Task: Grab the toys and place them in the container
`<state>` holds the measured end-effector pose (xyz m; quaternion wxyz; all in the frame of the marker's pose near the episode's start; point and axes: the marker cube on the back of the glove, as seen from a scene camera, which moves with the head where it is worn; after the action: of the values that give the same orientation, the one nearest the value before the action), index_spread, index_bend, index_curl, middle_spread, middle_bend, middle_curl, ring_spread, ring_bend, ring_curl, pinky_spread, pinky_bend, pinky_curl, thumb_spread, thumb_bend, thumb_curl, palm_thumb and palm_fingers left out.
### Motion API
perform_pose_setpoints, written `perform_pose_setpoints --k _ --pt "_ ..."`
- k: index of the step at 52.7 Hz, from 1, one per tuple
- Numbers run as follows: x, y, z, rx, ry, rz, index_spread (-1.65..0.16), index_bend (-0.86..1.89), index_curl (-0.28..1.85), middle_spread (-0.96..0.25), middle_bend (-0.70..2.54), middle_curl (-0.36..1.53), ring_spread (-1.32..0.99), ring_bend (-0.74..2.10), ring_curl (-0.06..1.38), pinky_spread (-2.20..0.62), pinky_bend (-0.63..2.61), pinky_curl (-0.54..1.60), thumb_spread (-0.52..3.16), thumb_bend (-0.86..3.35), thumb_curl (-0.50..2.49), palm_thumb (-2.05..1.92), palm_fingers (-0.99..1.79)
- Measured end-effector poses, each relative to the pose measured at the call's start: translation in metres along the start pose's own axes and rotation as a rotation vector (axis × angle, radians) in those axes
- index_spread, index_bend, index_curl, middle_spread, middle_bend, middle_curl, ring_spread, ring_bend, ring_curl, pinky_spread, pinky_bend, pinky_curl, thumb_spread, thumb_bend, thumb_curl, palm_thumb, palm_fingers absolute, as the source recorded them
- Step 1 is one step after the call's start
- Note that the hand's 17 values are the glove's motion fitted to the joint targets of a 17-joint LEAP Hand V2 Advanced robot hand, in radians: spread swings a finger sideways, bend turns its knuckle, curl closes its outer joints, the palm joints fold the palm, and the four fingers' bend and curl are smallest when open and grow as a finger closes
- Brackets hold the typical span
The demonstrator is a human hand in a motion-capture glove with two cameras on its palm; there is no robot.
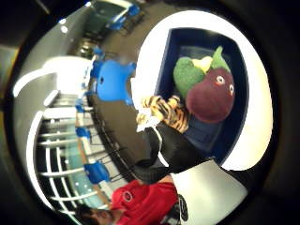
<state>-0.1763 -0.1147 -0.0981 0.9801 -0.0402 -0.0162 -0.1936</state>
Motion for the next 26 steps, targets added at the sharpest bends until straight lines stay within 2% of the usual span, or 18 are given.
perform_pose_setpoints --k 6,12,26 --pt "0.026 0.018 0.003 -0.039 -0.043 0.003 -0.39 0.07 0.47 -0.1 0.12 0.26 0.02 0.27 0.24 0.01 1.34 0.43 1.12 -0.05 0.49 0.08 -0.23" --pt "0.065 0.036 0.003 0.016 0.01 0.049 -0.38 0.1 0.41 -0.08 0.12 0.25 0.06 0.24 0.24 0.06 1.31 0.41 1.13 -0.03 0.45 0.05 -0.23" --pt "0.149 0.086 0.025 0.017 0.035 0.172 -0.38 0.14 0.35 -0.08 0.13 0.23 0.09 0.19 0.25 0.11 1.2 0.36 1.14 -0.02 0.38 0.05 -0.18"
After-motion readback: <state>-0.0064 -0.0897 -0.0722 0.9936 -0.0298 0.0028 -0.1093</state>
